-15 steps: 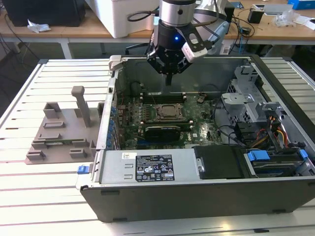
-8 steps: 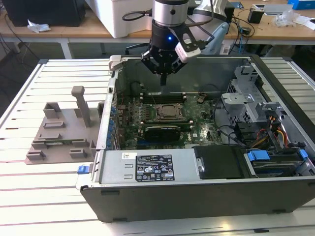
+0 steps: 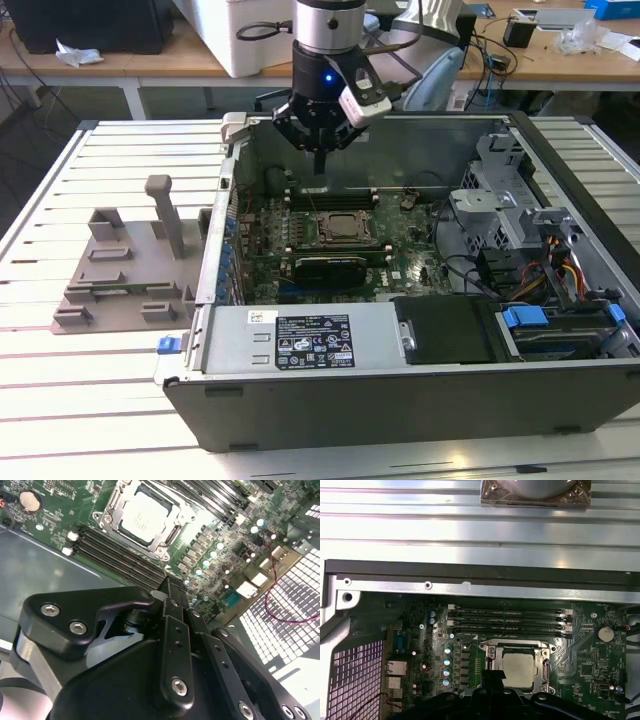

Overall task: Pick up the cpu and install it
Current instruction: 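Install the first cpu locking lever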

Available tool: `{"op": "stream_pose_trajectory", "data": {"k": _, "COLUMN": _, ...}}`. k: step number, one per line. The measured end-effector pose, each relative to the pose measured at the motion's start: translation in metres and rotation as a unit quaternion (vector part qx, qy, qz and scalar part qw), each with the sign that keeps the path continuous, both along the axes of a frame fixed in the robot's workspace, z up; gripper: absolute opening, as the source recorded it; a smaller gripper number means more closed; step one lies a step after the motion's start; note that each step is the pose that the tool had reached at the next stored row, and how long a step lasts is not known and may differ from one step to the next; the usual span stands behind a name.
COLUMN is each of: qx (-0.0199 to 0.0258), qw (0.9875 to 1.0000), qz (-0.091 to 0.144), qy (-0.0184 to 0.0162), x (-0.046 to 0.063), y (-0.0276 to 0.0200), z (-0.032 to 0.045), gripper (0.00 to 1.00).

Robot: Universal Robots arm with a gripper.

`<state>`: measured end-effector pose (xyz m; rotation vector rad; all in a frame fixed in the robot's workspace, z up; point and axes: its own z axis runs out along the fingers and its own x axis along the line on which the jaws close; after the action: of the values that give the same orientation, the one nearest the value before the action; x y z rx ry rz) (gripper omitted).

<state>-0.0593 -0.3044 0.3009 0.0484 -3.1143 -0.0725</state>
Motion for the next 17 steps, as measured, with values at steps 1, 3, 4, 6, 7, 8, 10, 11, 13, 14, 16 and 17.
{"op": "stream_pose_trajectory", "data": {"k": 1, "qx": 0.0, "qw": 1.0, "qz": 0.0, "qy": 0.0, "x": -0.002, "y": 0.0, "z": 0.0, "gripper": 0.11}}
{"op": "stream_pose_trajectory", "data": {"k": 3, "qx": 0.0, "qw": 1.0, "qz": 0.0, "qy": 0.0, "x": -0.004, "y": 0.0, "z": 0.0, "gripper": 0.11}}
{"op": "stream_pose_trajectory", "data": {"k": 4, "qx": 0.0, "qw": 1.0, "qz": 0.0, "qy": 0.0, "x": -0.006, "y": 0.0, "z": 0.0, "gripper": 0.11}}
{"op": "stream_pose_trajectory", "data": {"k": 6, "qx": 0.0, "qw": 1.0, "qz": 0.0, "qy": 0.0, "x": -0.009, "y": 0.0001, "z": 0.0, "gripper": 0.11}}
{"op": "stream_pose_trajectory", "data": {"k": 7, "qx": 0.0, "qw": 1.0, "qz": 0.0, "qy": 0.0, "x": -0.01, "y": 0.0001, "z": 0.0, "gripper": 0.11}}
{"op": "stream_pose_trajectory", "data": {"k": 8, "qx": 0.0, "qw": 1.0, "qz": 0.0, "qy": 0.0, "x": -0.011, "y": 0.0001, "z": 0.0, "gripper": 0.11}}
{"op": "stream_pose_trajectory", "data": {"k": 10, "qx": 0.0, "qw": 1.0, "qz": 0.0, "qy": 0.0, "x": -0.014, "y": 0.0002, "z": 0.0, "gripper": 0.11}}
{"op": "stream_pose_trajectory", "data": {"k": 11, "qx": 0.0, "qw": 1.0, "qz": 0.0, "qy": 0.0, "x": -0.015, "y": 0.0002, "z": 0.0, "gripper": 0.11}}
{"op": "stream_pose_trajectory", "data": {"k": 13, "qx": 0.0, "qw": 1.0, "qz": 0.0, "qy": 0.0, "x": -0.017, "y": 0.0004, "z": 0.0, "gripper": 0.11}}
{"op": "stream_pose_trajectory", "data": {"k": 14, "qx": 0.0001, "qw": 1.0, "qz": 0.0, "qy": 0.0, "x": -0.019, "y": 0.0004, "z": 0.0, "gripper": 0.11}}
{"op": "stream_pose_trajectory", "data": {"k": 16, "qx": 0.0, "qw": 1.0, "qz": 0.0, "qy": 0.0, "x": -0.022, "y": 0.0008, "z": 0.0, "gripper": 0.11}}
{"op": "stream_pose_trajectory", "data": {"k": 17, "qx": 0.0, "qw": 1.0, "qz": 0.0, "qy": 0.0, "x": -0.023, "y": 0.0012, "z": 0.0, "gripper": 0.11}}
